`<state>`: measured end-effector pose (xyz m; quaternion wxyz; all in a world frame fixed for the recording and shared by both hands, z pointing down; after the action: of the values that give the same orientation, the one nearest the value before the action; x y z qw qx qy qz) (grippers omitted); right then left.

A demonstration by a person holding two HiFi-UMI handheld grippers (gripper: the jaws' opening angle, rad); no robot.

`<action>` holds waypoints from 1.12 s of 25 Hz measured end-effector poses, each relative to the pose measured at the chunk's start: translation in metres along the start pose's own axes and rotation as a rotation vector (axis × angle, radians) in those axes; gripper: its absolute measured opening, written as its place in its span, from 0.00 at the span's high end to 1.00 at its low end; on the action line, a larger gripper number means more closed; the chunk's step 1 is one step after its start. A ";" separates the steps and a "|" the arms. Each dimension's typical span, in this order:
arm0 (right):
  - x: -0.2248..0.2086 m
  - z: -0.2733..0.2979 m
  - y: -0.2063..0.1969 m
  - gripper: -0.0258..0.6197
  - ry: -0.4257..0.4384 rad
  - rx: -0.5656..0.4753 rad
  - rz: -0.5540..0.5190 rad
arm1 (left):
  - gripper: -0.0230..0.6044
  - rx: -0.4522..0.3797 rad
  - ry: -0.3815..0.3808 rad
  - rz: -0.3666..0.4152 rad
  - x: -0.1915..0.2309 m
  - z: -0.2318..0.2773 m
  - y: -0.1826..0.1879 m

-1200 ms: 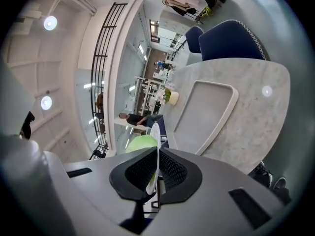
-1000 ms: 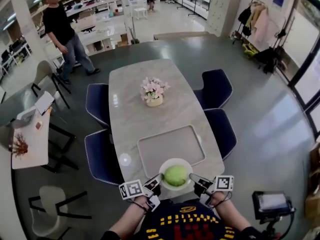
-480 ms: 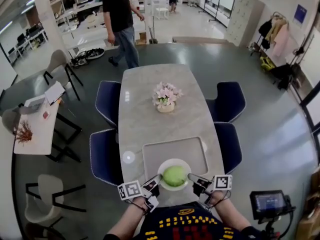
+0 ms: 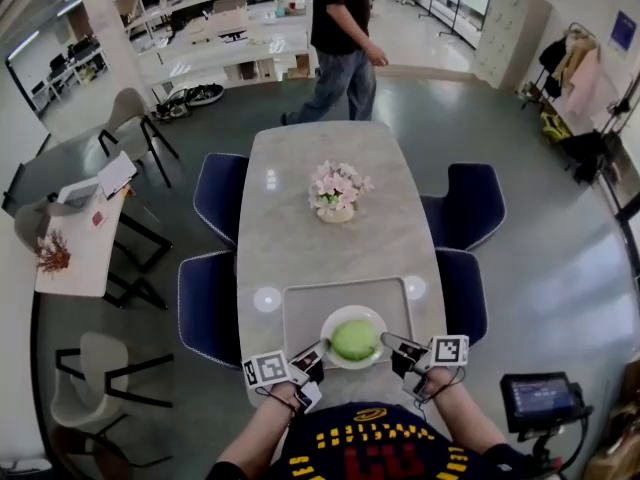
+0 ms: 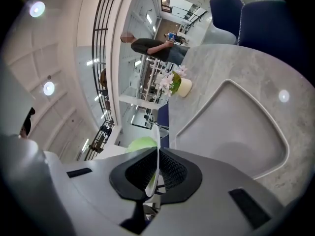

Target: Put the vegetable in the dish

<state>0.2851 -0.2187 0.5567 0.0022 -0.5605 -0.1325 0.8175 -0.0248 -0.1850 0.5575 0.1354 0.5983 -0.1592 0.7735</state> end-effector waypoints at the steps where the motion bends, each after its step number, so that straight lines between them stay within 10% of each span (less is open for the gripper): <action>1: -0.003 0.003 0.008 0.94 0.010 0.005 -0.050 | 0.94 -0.003 -0.016 0.020 0.003 0.004 0.005; 4: -0.010 0.014 0.030 0.94 0.037 0.024 -0.146 | 0.94 -0.009 -0.042 0.085 0.005 0.012 0.021; 28: -0.097 0.064 0.035 0.94 0.056 0.066 0.072 | 0.93 0.118 0.139 0.028 0.092 0.042 0.054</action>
<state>0.2673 -0.2812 0.6589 -0.0051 -0.5872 -0.0852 0.8049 -0.0316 -0.2497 0.6520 0.0998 0.5478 -0.1122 0.8230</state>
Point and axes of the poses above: the fingertips, and each gripper's own axes: z forward along the fingers, x to its left, y out of its top, the point moved 10 cm from there along -z, backward along the fingers, and after that the axes turned 14 degrees about x, right-handed, at the moved point
